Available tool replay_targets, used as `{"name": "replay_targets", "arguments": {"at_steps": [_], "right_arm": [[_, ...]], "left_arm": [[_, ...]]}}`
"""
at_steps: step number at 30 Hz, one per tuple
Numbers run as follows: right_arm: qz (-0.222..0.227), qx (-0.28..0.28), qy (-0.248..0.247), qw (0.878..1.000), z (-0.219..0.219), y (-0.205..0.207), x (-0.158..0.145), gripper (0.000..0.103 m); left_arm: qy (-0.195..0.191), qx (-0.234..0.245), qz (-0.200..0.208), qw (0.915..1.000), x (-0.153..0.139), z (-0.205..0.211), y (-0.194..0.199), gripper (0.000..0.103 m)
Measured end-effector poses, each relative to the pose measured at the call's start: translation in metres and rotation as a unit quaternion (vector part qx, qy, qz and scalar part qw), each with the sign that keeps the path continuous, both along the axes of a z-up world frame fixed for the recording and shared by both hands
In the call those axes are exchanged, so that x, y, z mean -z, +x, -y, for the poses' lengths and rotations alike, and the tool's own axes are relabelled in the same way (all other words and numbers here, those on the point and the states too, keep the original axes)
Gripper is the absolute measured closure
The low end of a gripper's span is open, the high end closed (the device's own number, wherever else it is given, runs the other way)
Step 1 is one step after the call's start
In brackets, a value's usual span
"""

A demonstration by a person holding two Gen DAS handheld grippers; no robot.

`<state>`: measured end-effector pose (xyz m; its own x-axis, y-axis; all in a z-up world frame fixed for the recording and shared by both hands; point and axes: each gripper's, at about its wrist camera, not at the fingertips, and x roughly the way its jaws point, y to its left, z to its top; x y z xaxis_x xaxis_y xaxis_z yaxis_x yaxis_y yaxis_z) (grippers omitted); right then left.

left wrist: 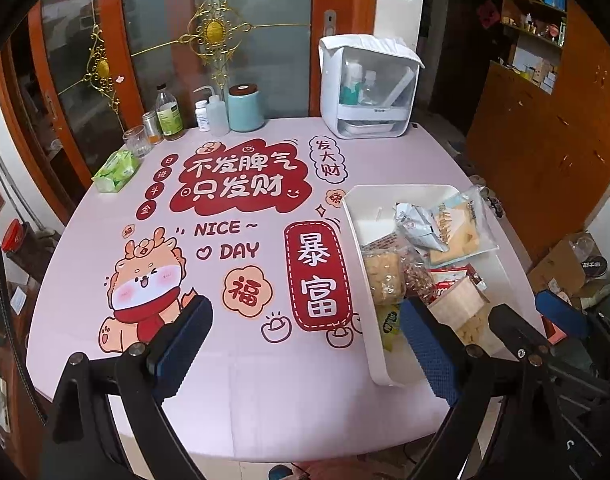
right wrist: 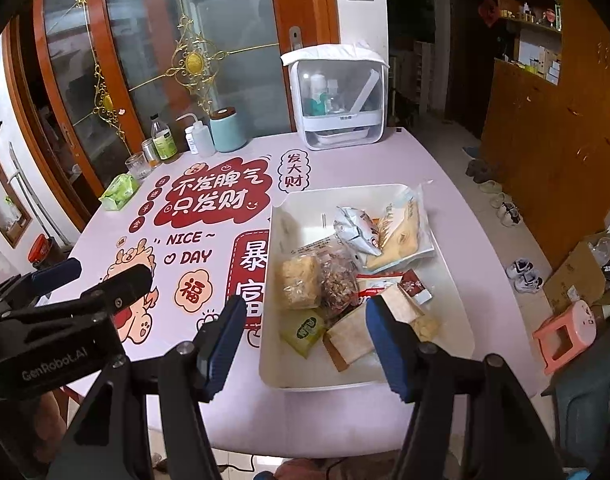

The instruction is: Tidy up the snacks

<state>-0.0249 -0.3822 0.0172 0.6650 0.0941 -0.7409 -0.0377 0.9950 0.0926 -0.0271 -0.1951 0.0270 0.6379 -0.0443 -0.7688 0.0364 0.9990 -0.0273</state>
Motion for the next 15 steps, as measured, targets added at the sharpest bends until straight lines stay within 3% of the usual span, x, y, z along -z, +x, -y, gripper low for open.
{"name": "replay_targets", "arguments": {"at_steps": [15], "right_arm": [[-0.016, 0.007, -0.015, 1.000, -0.004, 0.009, 0.004, 0.040]], "left_arm": [[0.005, 0.009, -0.004, 0.9999, 0.001, 0.000, 0.010, 0.009]]}}
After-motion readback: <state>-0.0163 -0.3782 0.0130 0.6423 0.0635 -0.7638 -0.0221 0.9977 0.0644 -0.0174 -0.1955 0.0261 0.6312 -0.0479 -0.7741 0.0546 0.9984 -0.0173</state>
